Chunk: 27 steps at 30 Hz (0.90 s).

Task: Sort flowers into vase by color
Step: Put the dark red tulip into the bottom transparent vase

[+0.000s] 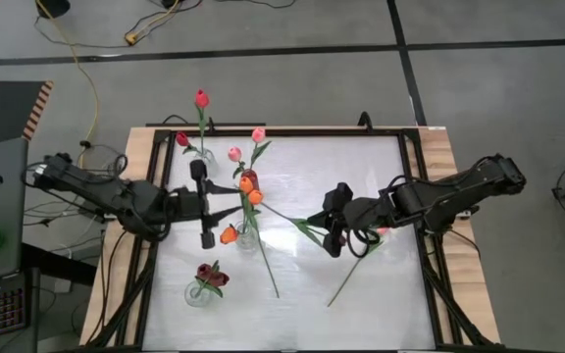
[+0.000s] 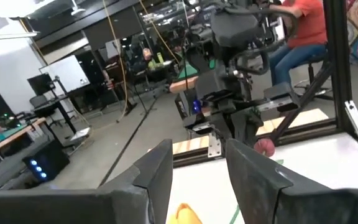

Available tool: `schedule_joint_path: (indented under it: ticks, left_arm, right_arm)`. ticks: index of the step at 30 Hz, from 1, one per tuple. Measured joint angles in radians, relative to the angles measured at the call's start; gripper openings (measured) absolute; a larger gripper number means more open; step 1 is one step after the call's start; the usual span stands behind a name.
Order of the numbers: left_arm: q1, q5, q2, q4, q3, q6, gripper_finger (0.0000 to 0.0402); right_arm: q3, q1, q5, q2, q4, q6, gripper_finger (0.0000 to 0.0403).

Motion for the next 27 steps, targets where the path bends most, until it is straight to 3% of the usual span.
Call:
schedule_joint_path:
  ticks: [14, 27]
  left_arm:
    - [0.0, -0.005, 0.227, -0.021, 0.145, 0.007, 0.0163]
    - [0.0, -0.034, 0.523, -0.377, 0.452, -0.001, 0.0163]
  right_arm:
    - [0.0, -0.006, 0.0, 0.0, 0.001, -0.002, 0.0023]
    - [0.0, -0.005, 0.0, 0.0, 0.002, -0.002, 0.0023]
